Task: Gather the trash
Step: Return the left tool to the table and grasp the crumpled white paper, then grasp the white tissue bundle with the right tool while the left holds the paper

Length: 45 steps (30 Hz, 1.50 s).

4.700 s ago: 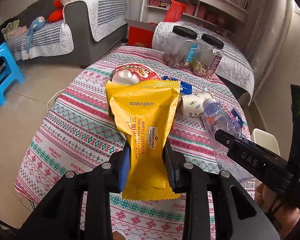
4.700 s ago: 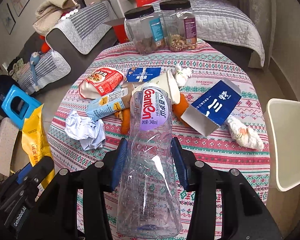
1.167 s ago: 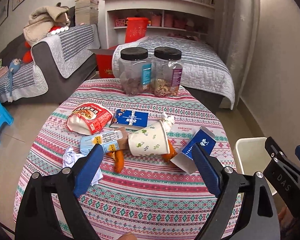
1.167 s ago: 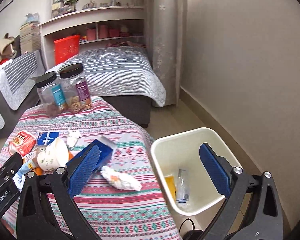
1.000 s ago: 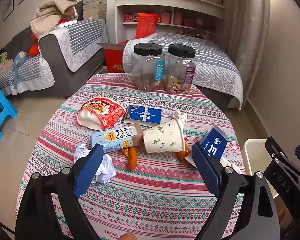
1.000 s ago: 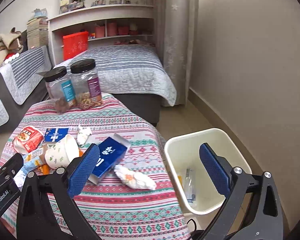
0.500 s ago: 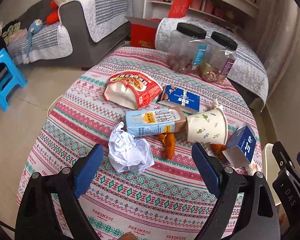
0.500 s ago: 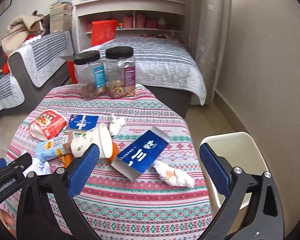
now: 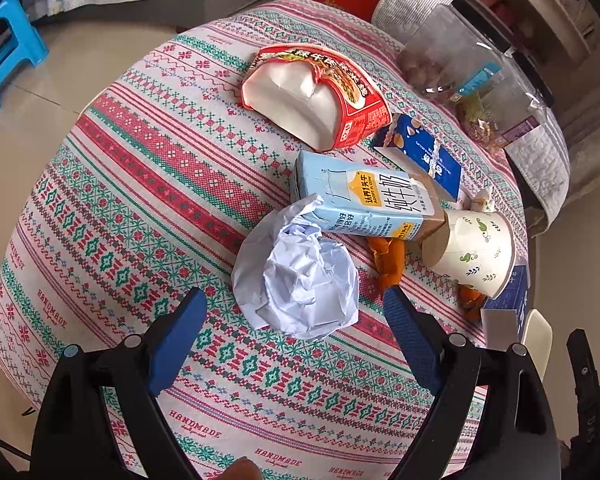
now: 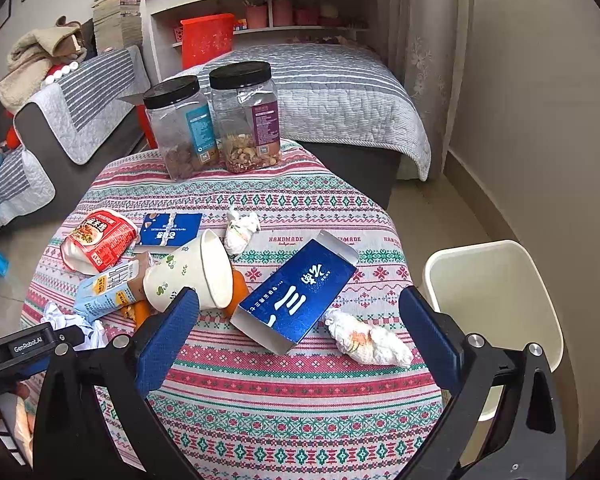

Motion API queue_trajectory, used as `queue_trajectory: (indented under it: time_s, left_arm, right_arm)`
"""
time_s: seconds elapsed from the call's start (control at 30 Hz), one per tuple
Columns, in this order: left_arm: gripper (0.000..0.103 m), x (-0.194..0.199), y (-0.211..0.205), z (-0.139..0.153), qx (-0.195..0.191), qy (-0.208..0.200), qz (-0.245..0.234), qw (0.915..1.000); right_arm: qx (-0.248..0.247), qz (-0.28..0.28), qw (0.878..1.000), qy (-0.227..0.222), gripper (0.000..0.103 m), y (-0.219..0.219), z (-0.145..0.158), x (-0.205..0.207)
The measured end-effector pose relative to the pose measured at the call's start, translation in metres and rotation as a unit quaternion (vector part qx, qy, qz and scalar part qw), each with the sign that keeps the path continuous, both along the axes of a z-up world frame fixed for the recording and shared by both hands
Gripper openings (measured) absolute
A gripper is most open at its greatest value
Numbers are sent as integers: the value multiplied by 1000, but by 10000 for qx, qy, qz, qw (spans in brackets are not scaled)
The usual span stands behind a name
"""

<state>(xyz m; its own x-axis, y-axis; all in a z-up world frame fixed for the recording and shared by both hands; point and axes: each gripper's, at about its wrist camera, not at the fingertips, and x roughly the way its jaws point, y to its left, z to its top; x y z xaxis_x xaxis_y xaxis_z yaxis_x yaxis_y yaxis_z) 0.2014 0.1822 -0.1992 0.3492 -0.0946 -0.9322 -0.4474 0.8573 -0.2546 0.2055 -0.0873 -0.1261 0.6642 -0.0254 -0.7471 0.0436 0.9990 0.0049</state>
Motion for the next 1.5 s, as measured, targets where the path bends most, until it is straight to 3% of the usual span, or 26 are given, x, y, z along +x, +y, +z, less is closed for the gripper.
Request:
queue_trajectory:
  time_s: [0.1, 0.17, 0.3, 0.53, 0.7, 0.9, 1.0, 1.13, 1.27, 1.4, 1.5]
  left_arm:
    - [74, 5, -4, -5, 99, 28, 20, 9999]
    - [40, 6, -4, -9, 55, 81, -31, 9999]
    - [17, 3, -7, 2, 98, -99, -149, 9998]
    - [16, -11, -23, 36, 312, -584, -571, 9962]
    - [16, -19, -30, 58, 548, -937, -791, 9909]
    - [16, -21, -34, 63, 453, -979, -992, 9892]
    - [16, -21, -43, 61, 408, -953, -1178, 9876]
    - [16, -21, -57, 60, 364, -963, -1400, 9848]
    - [17, -22, -69, 59, 403, -975, -1571, 9819]
    - [17, -23, -74, 57, 439, -971, -1666, 9803]
    - [17, -23, -74, 56, 446, -979, -1677, 9800]
  right_arm:
    - [45, 17, 9999, 154, 96, -3, -6, 3]
    - [80, 50, 9997, 244, 96, -3, -9, 5]
    - [59, 148, 9994, 323, 96, 0, -14, 7]
    - [40, 513, 9977, 436, 96, 21, -22, 13]
    - [-351, 713, 9956, 499, 96, 34, -31, 9]
    - [-574, 1006, 9916, 569, 96, 3, -33, 6]
    - [-719, 1224, 9870, 753, 96, -23, -50, 13]
    - [-419, 1475, 9805, 1231, 82, -43, -78, 21]
    - [-723, 1812, 9719, 1319, 75, -33, -93, 16]
    - [-562, 1666, 9760, 1281, 67, -38, -91, 19]
    - [-562, 1420, 9795, 1311, 51, -50, -94, 28]
